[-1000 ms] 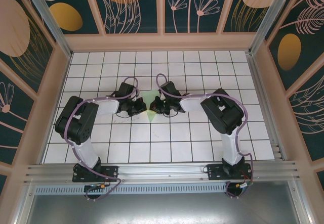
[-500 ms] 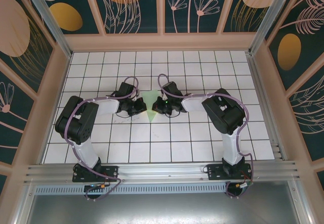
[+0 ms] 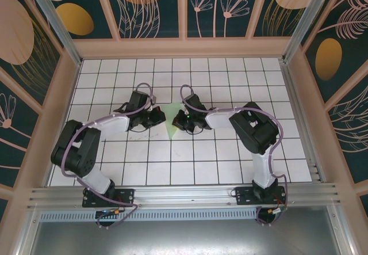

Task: Fold a paper plane with a square sheet of paper (pick it up from the middle)
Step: Third fold the triangle at the center of the table.

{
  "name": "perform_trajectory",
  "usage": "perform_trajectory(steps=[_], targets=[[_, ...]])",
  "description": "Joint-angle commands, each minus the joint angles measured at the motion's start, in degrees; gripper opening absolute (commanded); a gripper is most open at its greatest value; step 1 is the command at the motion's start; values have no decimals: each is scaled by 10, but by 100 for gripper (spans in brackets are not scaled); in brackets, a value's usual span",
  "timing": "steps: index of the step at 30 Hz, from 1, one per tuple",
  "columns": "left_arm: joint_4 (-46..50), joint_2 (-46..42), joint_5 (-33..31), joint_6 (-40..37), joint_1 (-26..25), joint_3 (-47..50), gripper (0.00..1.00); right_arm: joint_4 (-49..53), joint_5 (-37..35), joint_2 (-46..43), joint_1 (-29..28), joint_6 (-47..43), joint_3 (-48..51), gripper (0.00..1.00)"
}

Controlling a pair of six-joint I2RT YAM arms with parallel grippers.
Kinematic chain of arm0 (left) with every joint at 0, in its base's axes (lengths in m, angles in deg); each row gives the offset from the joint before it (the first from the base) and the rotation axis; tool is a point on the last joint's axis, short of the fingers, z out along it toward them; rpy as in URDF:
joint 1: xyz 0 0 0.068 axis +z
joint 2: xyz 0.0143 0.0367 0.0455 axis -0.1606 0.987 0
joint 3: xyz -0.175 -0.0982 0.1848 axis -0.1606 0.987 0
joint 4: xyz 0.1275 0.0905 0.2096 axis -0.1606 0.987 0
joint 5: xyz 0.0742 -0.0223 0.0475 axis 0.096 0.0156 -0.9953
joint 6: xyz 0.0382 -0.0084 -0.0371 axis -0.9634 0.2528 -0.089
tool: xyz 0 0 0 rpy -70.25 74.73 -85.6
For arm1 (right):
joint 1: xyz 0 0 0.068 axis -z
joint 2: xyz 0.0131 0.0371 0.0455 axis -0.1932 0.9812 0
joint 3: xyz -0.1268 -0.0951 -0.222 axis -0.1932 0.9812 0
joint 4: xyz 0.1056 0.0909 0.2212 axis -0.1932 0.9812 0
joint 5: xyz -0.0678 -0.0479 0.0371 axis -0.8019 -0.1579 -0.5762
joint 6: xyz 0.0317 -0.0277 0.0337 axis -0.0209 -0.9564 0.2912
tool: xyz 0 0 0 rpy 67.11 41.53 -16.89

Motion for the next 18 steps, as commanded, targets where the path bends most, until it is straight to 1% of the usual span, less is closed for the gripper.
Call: perform_trajectory(steps=[1, 8, 18], targets=[[-26, -19, 33, 36, -10, 38, 4, 17, -31, -14, -7, 35, 19, 0], [-69, -11, 63, 69, -36, 65, 0, 3, -22, -8, -6, 47, 26, 0], [-69, 33, 65, 72, -60, 56, 0, -7, -18, -9, -5, 55, 39, 0]])
